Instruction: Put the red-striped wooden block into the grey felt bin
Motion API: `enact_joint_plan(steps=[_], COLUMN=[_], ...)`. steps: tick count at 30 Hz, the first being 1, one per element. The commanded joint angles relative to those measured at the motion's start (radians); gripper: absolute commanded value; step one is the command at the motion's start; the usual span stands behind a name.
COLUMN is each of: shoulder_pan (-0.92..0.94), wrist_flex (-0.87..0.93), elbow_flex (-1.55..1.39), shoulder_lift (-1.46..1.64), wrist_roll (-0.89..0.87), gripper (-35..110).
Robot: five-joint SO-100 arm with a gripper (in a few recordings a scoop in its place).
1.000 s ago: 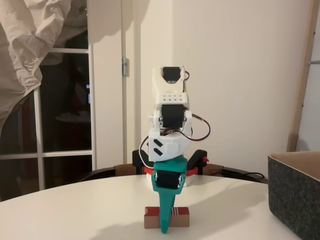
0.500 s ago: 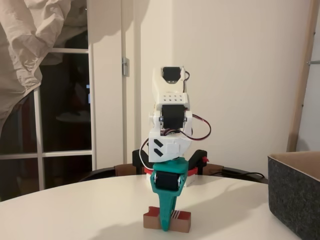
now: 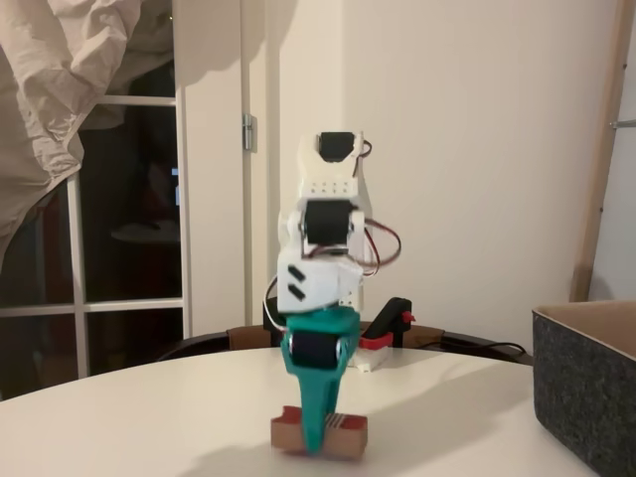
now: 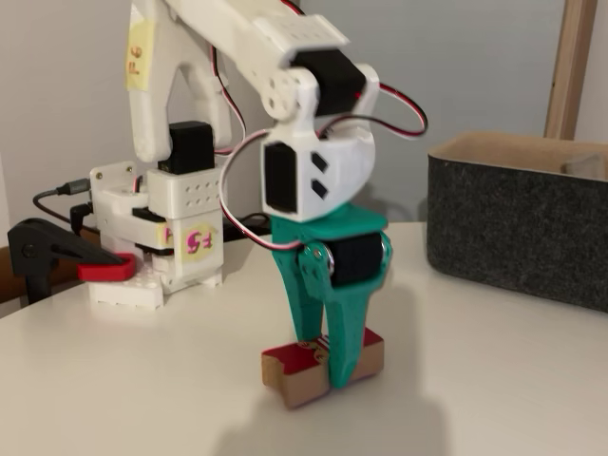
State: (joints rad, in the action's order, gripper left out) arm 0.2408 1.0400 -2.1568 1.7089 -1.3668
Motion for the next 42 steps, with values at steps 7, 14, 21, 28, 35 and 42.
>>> enact_joint_plan(steps=[7, 14, 21, 28, 35, 42], shoulder_pan=[0.103, 0.117, 0.026, -0.178, -0.448, -0.681], wrist_flex=[-0.005, -0.081, -0.247, -0.454, -0.601, -0.692], elbow_flex=[0.020, 0.021, 0.021, 0.023, 0.025, 0.032], shoulder_lift=[0.325, 0.551, 0.699, 0.733, 0.713, 0.615], wrist_roll=[-0.130, -0.233, -0.261, -0.287, -0.287, -0.219], gripper=[6, 4, 5, 6, 4, 4])
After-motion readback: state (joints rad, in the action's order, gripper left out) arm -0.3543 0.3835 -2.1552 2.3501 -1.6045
